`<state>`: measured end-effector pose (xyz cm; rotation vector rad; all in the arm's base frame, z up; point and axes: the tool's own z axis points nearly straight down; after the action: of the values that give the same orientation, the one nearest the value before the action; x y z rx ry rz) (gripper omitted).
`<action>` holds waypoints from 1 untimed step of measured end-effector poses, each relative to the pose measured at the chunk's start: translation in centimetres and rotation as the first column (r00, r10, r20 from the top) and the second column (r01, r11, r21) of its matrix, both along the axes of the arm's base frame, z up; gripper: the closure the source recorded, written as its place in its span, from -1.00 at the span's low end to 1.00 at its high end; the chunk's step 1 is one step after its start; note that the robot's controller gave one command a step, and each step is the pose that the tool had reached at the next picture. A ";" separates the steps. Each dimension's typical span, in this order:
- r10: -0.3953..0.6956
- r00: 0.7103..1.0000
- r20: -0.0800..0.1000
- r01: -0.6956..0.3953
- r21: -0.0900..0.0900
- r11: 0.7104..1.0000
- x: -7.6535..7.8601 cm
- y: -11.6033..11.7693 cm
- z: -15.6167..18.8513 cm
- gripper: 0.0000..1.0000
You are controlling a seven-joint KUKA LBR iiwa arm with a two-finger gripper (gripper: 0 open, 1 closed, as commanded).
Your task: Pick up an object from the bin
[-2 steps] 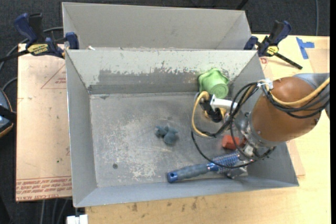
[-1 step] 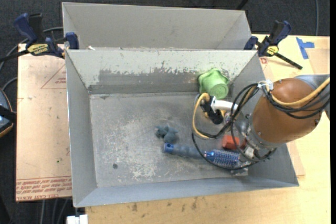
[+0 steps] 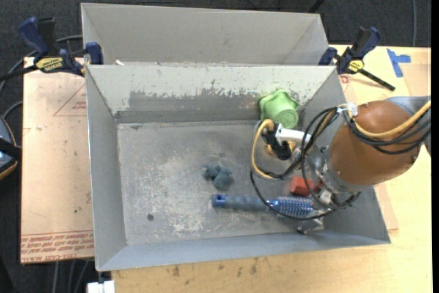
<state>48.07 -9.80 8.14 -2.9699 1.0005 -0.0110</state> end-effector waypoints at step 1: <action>-0.001 1.000 -0.011 0.001 -0.002 1.000 -0.3 0.0 -0.1 1.00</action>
Offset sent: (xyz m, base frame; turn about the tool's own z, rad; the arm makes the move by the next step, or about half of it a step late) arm 0.0000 0.0000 0.0000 0.0000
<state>47.78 -9.81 8.00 -2.9745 1.0037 0.0051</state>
